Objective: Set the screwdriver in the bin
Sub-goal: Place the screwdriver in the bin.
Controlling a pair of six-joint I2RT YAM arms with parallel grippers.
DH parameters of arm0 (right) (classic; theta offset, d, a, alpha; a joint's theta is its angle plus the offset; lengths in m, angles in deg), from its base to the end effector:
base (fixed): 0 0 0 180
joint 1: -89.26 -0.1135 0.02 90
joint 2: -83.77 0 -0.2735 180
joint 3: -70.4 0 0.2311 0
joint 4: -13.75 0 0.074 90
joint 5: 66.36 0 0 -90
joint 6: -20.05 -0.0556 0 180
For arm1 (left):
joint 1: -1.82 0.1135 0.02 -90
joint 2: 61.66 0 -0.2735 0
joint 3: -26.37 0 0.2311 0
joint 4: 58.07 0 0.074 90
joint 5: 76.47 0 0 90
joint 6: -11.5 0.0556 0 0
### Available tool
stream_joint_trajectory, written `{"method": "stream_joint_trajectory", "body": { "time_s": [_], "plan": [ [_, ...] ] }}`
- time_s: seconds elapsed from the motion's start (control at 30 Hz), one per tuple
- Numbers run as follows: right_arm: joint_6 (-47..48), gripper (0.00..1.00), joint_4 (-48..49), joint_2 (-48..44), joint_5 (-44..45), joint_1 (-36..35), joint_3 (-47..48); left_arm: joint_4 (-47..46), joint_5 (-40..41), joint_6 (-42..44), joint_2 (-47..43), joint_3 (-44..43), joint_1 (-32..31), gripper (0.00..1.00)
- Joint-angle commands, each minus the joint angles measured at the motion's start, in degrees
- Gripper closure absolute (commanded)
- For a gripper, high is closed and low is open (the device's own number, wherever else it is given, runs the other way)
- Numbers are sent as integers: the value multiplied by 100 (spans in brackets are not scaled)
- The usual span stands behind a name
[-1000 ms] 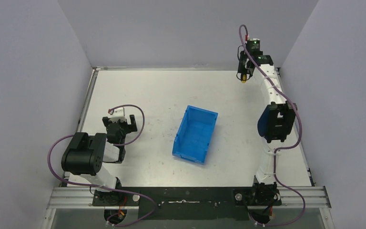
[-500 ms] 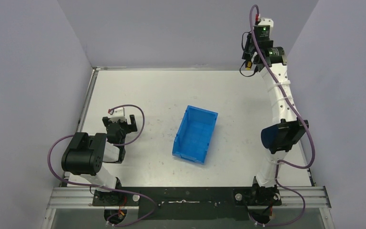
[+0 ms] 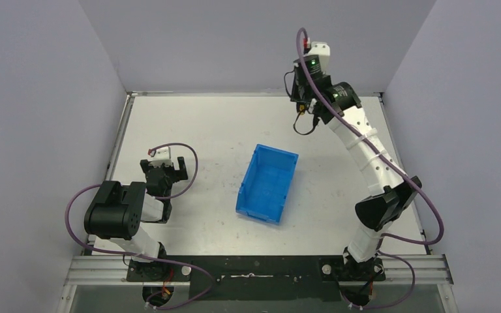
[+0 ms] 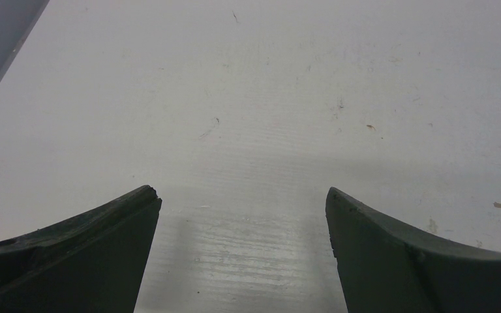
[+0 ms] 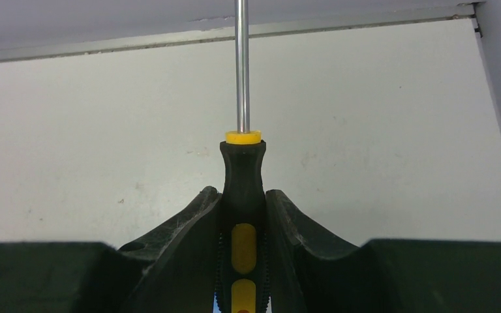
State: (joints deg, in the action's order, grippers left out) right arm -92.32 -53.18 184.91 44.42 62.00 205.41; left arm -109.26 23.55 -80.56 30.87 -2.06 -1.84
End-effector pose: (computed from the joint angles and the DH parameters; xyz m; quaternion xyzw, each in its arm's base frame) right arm 0.3382 0.1521 0.4419 0.0490 0.8675 0.0529 0.4921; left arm 0.2586 -0.0068 0.1501 -0.0435 0.7798 0.0372 0.6234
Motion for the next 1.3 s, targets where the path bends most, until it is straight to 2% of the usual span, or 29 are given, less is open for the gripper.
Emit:
{"method": "stream_joint_trajectory", "body": {
  "time_s": [0.0,0.27,0.8,1.27],
  "plan": [
    [-489,98,327,-427,869,-765,-386,-303,-3,36,-19,-120,-12,3],
    [-936,97,855,-795,1177,-1709,-1637,-303,0,37,-20,-120,-9,3],
    [-2180,99,2174,-1412,1174,-2639,-4517,-302,0,38,-21,-120,-5,3],
    [-2695,100,2806,-1030,1232,-3042,-5667,-310,0,38,-18,-120,-12,3]
  ]
}}
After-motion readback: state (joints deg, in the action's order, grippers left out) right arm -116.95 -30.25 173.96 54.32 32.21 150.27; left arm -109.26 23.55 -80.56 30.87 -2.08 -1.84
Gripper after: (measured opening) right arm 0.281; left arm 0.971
